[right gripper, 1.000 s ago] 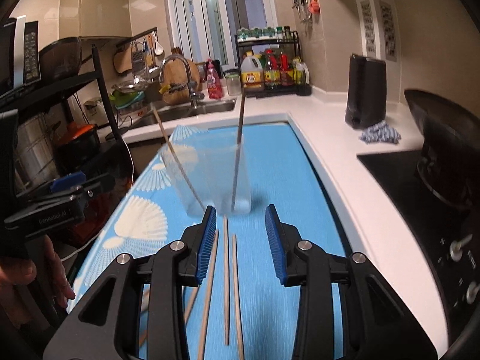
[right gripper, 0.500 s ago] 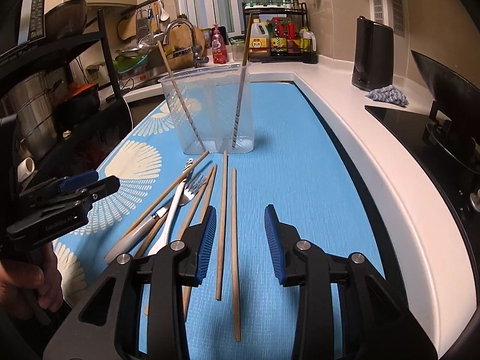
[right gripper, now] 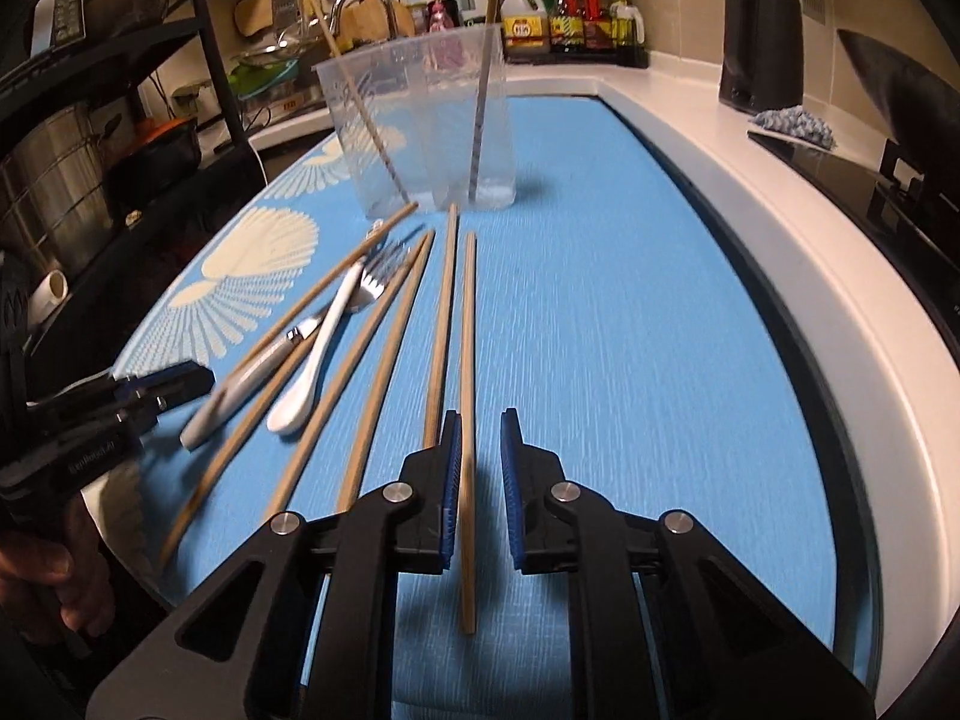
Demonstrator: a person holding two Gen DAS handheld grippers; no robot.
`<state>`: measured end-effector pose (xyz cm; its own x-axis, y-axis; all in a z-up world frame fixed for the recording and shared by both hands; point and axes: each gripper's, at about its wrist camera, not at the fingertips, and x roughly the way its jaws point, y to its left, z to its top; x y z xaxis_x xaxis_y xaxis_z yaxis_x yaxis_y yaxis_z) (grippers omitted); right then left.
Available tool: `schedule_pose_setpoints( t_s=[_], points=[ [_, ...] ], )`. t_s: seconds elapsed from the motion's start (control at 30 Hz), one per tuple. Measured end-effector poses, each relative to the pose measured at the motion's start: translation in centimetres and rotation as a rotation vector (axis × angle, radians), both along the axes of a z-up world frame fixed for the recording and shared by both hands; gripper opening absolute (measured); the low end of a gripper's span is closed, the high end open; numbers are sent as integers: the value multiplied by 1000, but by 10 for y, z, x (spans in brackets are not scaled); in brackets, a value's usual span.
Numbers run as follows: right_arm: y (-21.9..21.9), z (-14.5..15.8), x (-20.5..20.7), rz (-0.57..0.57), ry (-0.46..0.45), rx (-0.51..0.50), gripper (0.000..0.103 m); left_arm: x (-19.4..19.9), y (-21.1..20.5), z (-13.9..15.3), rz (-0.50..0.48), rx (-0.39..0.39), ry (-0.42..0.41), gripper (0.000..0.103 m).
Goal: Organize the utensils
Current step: 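Lower the left tool onto another wooden chopstick while the right tool grasps one too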
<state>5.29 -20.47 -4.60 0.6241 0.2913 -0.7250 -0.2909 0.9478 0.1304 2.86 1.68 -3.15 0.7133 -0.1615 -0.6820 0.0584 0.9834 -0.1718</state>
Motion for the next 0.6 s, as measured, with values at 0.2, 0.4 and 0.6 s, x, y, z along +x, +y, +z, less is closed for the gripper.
schedule_pose_setpoints(
  t_s=[0.2,0.4,0.6],
  points=[
    [-2,-9,-2,0,17,-10,14,5,9,-6,35,-20,27,13],
    [3,-8,-4,28,19,-21,15,9,8,-11,22,-33,51,12],
    [7,-12,-8,44,17,-45,15,11,2,-15,5,-4,61,12]
  ],
)
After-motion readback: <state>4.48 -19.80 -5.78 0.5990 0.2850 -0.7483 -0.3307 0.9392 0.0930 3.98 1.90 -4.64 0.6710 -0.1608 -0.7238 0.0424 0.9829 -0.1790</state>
